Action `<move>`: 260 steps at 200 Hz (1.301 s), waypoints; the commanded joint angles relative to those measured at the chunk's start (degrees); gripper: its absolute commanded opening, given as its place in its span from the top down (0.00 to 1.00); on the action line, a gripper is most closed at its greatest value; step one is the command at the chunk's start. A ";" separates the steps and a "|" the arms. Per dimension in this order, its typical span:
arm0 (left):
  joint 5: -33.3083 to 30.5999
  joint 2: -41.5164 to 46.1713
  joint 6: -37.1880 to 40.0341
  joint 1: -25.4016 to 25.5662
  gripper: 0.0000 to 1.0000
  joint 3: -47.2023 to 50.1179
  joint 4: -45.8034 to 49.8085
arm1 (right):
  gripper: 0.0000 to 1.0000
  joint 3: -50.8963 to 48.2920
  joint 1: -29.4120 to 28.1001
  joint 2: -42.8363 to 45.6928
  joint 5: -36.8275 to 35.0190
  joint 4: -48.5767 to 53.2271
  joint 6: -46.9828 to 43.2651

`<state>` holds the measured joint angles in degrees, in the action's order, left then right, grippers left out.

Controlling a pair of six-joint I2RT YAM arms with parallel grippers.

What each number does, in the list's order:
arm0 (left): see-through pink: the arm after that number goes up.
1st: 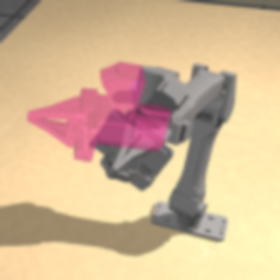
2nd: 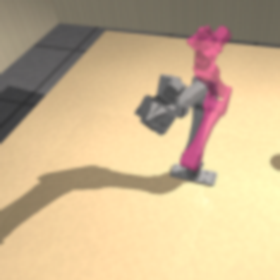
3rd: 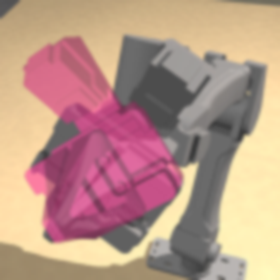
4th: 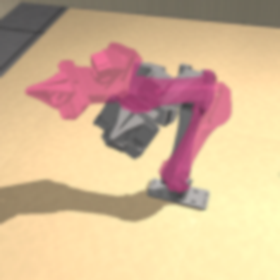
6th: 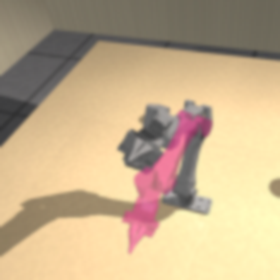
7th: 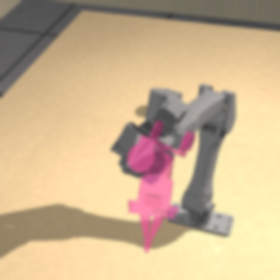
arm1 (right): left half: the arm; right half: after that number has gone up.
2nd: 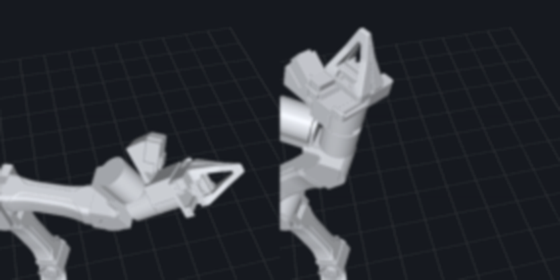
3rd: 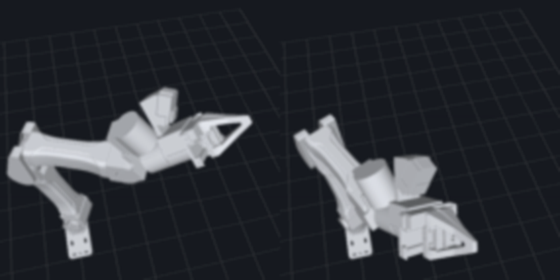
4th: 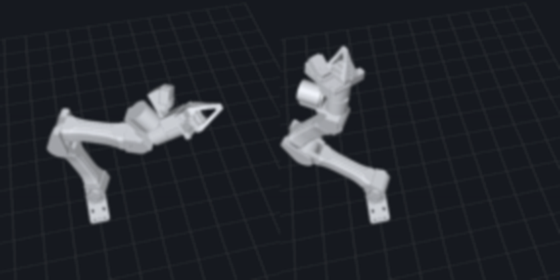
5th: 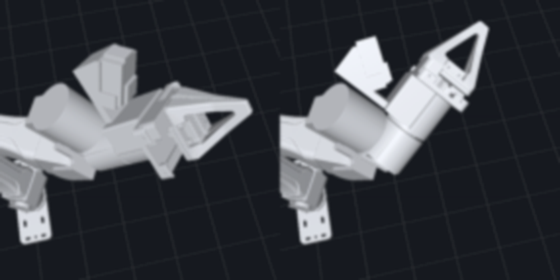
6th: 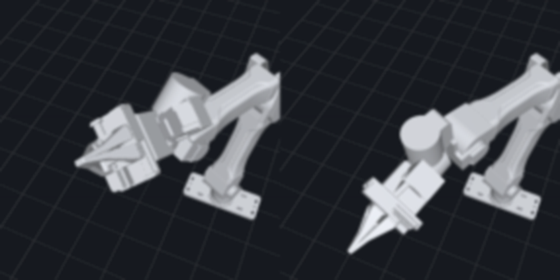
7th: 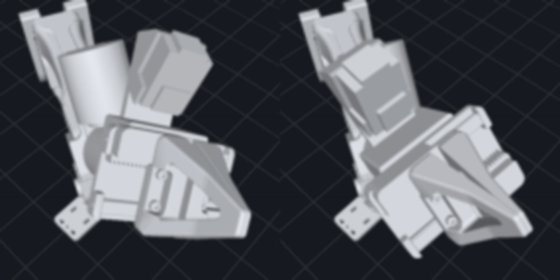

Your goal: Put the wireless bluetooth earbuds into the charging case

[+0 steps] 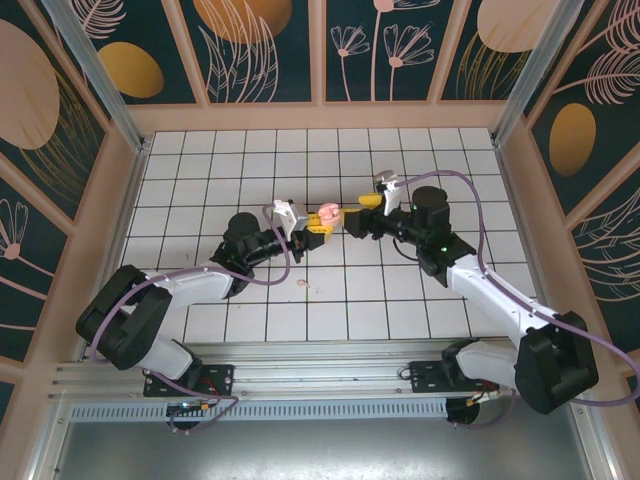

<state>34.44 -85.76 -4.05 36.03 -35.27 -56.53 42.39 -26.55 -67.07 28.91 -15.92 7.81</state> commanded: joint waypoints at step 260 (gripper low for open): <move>1.89 1.55 3.51 0.27 0.95 -2.52 1.83 | 0.31 6.12 -0.37 -2.40 1.86 9.73 -4.50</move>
<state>35.48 -84.95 -1.69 36.03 -35.59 -52.03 47.42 -26.63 -70.15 32.32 -8.27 4.78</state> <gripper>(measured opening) 0.178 0.693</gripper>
